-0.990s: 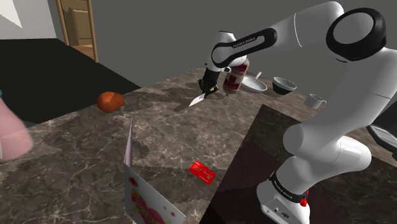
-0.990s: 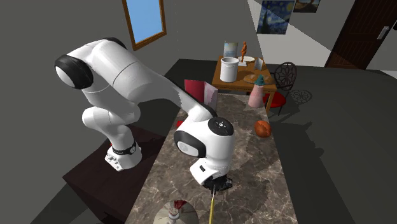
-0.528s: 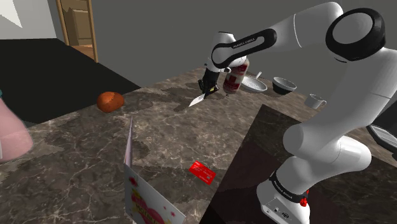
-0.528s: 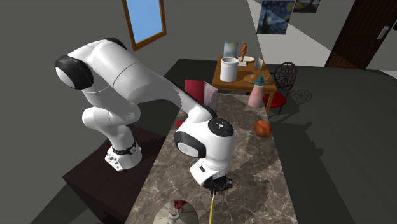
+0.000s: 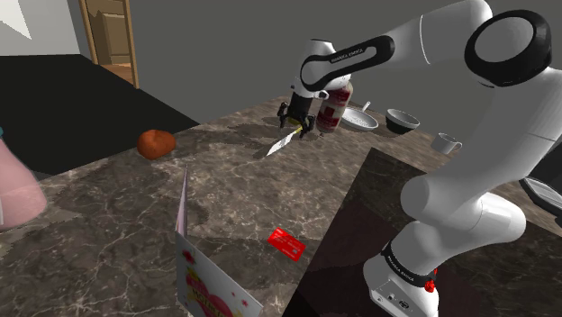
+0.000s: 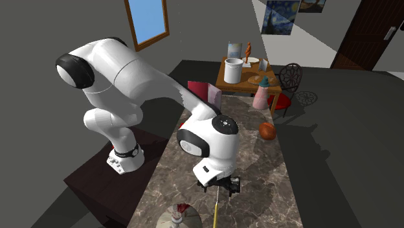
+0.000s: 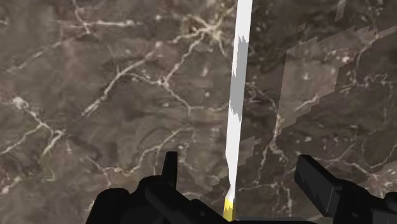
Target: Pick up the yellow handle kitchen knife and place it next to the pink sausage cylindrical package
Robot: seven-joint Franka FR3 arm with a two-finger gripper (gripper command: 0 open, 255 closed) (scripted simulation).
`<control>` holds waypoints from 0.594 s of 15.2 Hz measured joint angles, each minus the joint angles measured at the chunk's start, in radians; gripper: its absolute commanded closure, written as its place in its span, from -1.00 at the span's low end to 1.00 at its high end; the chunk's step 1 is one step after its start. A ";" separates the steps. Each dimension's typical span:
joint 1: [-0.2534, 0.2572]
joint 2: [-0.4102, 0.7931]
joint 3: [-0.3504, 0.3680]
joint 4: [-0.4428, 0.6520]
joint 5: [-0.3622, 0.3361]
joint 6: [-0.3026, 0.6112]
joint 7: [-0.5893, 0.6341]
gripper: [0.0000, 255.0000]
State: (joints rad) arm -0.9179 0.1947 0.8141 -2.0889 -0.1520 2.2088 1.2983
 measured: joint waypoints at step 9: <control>-0.017 -0.055 0.015 0.039 0.054 -0.076 -0.036 -1.00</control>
